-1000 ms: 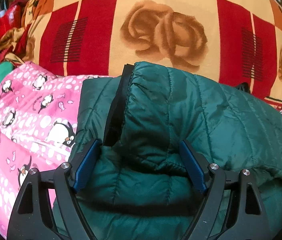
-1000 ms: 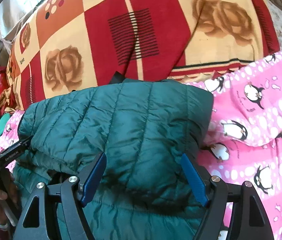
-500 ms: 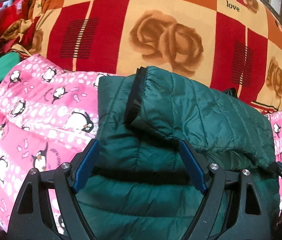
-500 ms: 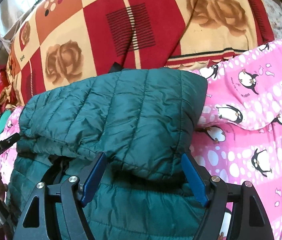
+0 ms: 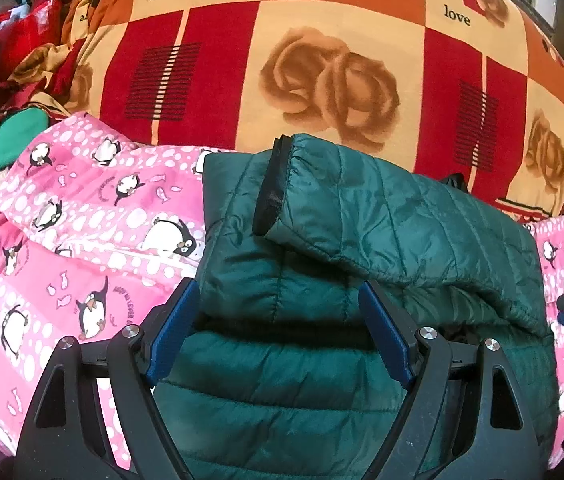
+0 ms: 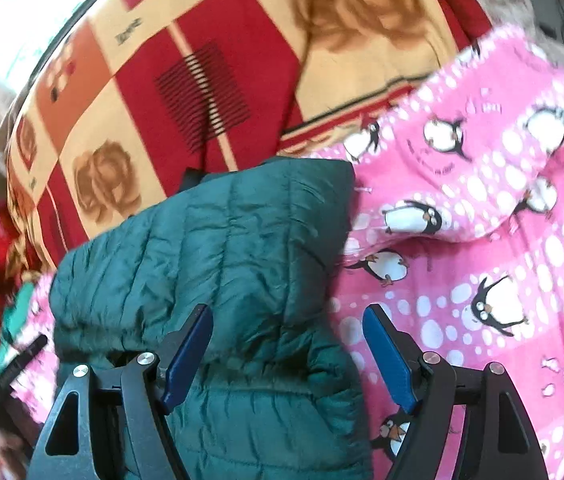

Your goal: Fold large clothes

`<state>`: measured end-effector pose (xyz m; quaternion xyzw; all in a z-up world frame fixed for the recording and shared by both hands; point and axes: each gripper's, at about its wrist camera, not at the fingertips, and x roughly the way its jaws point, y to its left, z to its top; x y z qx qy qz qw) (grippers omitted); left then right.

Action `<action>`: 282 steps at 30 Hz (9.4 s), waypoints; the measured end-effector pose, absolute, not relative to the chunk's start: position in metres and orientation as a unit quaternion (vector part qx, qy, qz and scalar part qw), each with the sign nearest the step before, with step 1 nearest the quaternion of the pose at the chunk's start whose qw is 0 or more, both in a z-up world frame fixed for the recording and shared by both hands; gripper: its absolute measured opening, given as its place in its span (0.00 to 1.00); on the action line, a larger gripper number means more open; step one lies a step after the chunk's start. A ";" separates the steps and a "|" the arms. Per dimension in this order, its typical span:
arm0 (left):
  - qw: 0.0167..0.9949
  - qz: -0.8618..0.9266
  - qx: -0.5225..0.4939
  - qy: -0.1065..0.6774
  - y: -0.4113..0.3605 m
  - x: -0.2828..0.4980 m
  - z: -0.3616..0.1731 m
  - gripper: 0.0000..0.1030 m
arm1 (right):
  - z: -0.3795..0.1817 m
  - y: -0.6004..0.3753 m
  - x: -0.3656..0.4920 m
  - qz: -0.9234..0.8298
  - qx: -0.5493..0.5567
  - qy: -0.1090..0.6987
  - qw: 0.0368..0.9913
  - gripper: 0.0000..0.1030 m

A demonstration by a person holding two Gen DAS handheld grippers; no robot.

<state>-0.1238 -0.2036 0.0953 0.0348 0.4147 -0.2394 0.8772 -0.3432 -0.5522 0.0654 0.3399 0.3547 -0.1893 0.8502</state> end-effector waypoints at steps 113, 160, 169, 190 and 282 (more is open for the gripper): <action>0.809 -0.248 0.064 0.529 -0.027 -0.252 0.042 0.80 | 0.046 -0.396 -0.519 -0.201 0.186 0.484 0.831 0.74; 0.784 -0.302 0.094 0.534 -0.026 -0.298 0.030 0.27 | 0.032 -0.363 -0.547 -0.084 0.205 0.495 0.840 0.22; 0.795 -0.320 0.052 0.513 -0.022 -0.295 0.069 0.11 | 0.074 -0.371 -0.547 -0.079 0.196 0.443 0.871 0.20; 0.858 -0.322 -0.028 0.399 -0.057 -0.234 0.158 0.11 | 0.143 -0.430 -0.500 -0.132 0.201 0.317 0.917 0.20; 0.884 -0.191 0.012 0.427 -0.245 -0.019 0.086 0.83 | 0.063 -0.538 -0.149 -0.177 0.153 0.395 0.888 0.69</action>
